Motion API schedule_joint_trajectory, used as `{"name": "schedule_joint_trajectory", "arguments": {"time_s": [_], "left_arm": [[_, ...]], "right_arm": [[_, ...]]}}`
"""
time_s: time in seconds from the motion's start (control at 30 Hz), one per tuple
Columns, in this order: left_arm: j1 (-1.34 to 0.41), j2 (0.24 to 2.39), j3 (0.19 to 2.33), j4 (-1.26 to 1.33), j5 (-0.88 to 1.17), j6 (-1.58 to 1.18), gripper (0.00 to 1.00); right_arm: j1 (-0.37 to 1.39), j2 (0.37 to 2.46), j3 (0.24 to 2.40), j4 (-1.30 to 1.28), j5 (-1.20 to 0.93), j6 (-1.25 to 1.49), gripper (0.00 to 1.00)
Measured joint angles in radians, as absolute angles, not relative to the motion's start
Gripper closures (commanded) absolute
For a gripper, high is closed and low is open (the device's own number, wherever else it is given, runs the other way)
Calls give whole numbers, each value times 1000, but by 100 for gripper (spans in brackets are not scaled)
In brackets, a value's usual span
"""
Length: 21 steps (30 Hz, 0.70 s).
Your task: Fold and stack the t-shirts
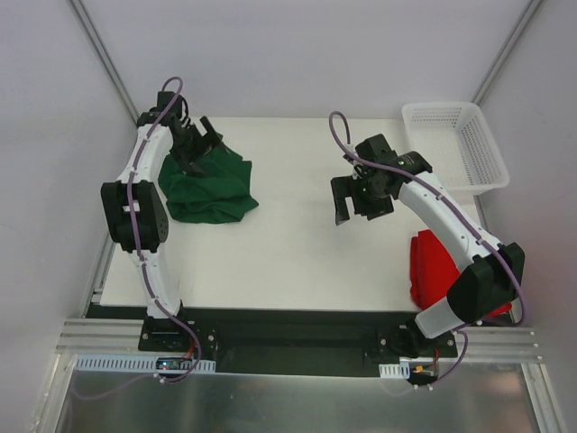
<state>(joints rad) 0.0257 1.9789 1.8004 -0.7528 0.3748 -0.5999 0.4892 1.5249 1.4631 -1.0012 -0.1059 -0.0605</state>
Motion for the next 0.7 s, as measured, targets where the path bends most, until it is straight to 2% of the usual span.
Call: {"name": "schedule_joint_trajectory", "arguments": {"time_s": [0.1, 0.23, 0.6, 0.67, 0.7], "left_arm": [[25, 2067, 1939, -836, 331, -566, 1], [25, 2103, 1972, -941, 250, -540, 1], [-8, 2098, 1763, -1074, 67, -521, 1], [-14, 2098, 1770, -1081, 47, -508, 4], [-15, 2102, 1779, -1084, 43, -503, 23]], "right_arm": [[489, 1525, 1459, -1003, -106, -60, 4], [489, 1525, 1459, -1003, -108, -60, 4], [489, 1560, 1459, -999, -139, -53, 4], [489, 1571, 1459, -998, -144, -52, 4], [489, 1575, 1459, -998, -146, -52, 4]]}}
